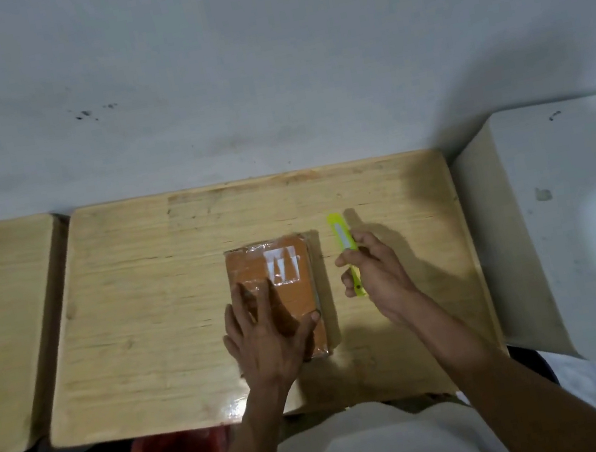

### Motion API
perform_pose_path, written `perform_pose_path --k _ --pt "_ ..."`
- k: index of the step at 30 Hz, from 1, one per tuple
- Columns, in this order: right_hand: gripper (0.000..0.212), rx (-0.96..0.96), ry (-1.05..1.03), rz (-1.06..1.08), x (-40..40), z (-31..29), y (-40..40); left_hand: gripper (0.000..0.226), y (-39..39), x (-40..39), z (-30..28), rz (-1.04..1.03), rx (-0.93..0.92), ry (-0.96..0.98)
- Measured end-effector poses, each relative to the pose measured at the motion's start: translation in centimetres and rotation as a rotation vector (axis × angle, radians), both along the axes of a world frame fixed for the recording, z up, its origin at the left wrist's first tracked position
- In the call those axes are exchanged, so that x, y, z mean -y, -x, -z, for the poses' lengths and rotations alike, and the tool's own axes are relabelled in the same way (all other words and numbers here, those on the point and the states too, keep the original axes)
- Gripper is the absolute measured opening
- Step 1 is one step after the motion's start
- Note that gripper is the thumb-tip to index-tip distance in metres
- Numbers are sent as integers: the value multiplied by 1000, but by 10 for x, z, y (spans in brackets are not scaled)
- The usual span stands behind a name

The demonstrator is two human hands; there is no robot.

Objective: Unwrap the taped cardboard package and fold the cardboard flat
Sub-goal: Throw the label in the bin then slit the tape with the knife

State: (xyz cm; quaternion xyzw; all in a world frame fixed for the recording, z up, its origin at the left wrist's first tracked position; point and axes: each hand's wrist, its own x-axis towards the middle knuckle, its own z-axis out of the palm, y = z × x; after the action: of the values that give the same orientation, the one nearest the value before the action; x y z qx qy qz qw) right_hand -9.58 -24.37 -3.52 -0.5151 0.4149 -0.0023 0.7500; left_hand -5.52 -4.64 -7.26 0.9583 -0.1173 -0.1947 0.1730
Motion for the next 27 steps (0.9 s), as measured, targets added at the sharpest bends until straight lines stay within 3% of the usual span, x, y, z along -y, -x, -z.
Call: perform_pose_path --k 3,7,19,27 --pt "39 80 -14 -149 2 -11 -7 107 2 2 -2 -25 4 1" --pt "40 86 172 -282 4 -9 -7 110 5 11 -2 -65 7 -4" --pt "8 16 362 -193 11 13 0 106 6 19 6 -117 39 10" --pt "9 9 490 -298 22 14 -4 103 3 22 5 -122 30 45"
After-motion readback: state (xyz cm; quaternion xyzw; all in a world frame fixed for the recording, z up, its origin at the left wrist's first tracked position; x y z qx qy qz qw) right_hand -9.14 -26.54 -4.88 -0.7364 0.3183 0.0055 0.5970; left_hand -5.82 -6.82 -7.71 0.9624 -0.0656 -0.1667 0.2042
